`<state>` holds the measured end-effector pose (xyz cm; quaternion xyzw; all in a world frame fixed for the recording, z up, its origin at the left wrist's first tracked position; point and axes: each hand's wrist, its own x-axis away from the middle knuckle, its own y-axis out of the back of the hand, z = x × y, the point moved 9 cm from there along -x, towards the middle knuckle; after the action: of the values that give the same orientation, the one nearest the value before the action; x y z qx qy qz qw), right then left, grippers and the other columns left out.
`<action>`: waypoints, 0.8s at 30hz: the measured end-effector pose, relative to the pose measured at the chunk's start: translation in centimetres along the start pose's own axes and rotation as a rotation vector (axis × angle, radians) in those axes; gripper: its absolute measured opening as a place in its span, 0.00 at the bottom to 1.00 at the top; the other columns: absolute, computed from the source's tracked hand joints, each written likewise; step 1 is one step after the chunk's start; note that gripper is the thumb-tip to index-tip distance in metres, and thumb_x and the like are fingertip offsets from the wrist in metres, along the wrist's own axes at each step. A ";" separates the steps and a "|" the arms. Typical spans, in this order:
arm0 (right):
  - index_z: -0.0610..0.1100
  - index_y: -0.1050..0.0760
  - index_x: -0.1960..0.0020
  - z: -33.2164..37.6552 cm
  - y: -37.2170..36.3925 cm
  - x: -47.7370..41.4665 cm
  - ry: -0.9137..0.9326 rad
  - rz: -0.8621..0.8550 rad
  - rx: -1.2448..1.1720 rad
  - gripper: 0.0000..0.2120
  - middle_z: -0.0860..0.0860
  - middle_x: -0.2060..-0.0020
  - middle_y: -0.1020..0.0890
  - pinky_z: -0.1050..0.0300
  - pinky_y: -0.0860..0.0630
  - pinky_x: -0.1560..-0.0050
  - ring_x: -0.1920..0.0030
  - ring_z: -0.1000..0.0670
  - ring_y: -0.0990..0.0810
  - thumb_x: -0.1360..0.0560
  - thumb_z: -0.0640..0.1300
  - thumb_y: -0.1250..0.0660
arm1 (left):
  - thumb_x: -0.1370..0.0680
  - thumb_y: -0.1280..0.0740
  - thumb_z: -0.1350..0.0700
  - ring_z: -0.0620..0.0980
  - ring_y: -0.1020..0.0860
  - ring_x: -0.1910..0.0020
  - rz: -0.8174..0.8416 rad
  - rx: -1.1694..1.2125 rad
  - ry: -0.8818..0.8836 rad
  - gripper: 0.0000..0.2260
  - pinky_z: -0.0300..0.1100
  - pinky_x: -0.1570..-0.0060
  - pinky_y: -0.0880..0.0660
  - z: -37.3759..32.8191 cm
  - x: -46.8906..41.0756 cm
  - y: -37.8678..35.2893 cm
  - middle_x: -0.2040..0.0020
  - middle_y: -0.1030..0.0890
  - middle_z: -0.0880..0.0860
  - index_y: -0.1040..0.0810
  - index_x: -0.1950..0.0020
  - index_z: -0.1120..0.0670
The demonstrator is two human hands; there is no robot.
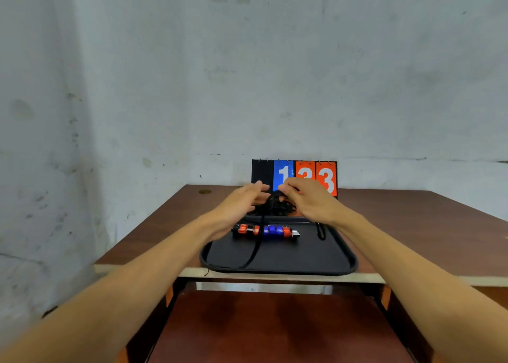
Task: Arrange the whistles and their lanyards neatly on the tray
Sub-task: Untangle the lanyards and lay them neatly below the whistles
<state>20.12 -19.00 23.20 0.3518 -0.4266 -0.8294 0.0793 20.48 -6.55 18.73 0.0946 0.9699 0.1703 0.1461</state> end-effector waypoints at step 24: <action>0.45 0.22 0.56 -9.6 -1.9 3.8 -0.333 -0.183 -0.489 0.16 0.55 0.68 0.25 0.65 0.29 0.62 0.66 0.59 0.27 0.18 0.49 0.45 | 0.21 0.43 0.56 0.44 0.46 0.77 -0.117 0.972 -0.034 0.14 0.37 0.78 0.47 -2.1 -3.4 -2.1 0.75 0.44 0.48 0.35 0.67 0.54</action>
<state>23.89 -25.70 16.02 0.2186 -0.1881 -0.9574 0.0153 22.71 -9.92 20.69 0.1000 0.9383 -0.3121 0.1103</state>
